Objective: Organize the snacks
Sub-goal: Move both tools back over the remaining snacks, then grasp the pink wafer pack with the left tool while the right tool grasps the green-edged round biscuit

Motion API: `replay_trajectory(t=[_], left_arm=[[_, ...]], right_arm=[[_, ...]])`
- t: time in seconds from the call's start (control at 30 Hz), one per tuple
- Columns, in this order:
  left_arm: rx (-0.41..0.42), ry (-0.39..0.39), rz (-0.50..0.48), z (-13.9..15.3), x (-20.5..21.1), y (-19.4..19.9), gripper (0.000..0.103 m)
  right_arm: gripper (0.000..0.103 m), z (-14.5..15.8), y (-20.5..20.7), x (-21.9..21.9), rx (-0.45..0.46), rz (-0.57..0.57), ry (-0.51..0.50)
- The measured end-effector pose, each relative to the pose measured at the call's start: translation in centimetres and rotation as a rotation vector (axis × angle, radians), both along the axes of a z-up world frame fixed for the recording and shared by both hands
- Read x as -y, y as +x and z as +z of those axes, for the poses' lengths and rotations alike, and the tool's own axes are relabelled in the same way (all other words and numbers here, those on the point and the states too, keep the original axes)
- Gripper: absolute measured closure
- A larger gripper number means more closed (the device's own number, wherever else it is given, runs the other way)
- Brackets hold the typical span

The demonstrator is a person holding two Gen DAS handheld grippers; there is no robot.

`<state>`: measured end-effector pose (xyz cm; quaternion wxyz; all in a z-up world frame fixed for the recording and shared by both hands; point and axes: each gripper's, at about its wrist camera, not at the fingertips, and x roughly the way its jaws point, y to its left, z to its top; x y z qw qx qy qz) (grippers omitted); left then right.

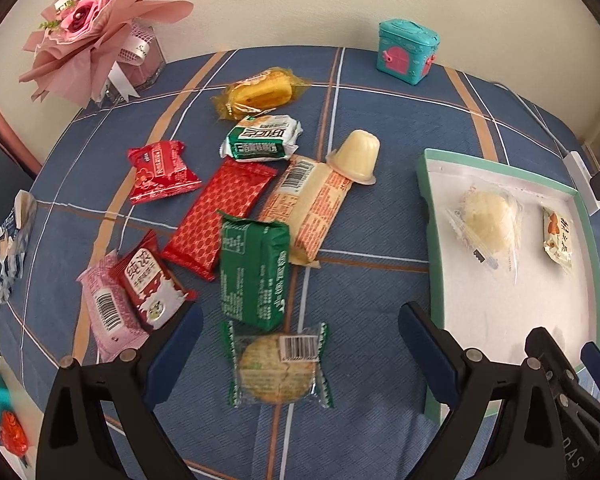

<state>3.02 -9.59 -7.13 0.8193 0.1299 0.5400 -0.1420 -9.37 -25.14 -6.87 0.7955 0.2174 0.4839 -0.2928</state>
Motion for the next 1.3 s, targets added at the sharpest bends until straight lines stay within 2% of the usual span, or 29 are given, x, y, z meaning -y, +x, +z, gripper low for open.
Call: replay_trajectory(t=[0.2, 0.37, 0.57, 0.77, 1.0, 1.17, 1.3], left_arm=[[0.003, -0.021, 0.037, 0.7, -2.2, 0.8, 0.005], [0.03, -0.002, 0.124, 1.1, -5.3, 2.3, 0.005], [0.018, -0.025, 0.236, 1.3, -9.4, 4.0, 0.005], [0.001, -0.023, 0.322, 0.5, -12.8, 5.0, 0.005], [-0.009, -0.085, 0.461, 0.2, -16.9, 6.2, 0.005], [-0.039, -0.063, 0.514, -1.1, -18.2, 7.1, 0.005], [-0.073, -0.034, 0.514, -2.3, -18.3, 7.5, 0.005]], right_arm=[[0.0, 0.0, 0.4, -1.8, -0.01, 0.051, 0.001], [0.0, -0.2, 1.9, -3.6, -0.023, 0.117, -0.008], [0.0, -0.4, 4.1, -6.9, -0.026, 0.222, -0.005], [0.0, -0.9, 6.5, -10.6, -0.025, 0.329, 0.022], [0.0, -1.8, 8.5, -14.2, -0.026, 0.425, 0.057], [0.0, -3.1, 9.5, -15.6, -0.062, 0.474, 0.066], [0.001, -4.4, 10.1, -15.8, -0.101, 0.475, 0.088]])
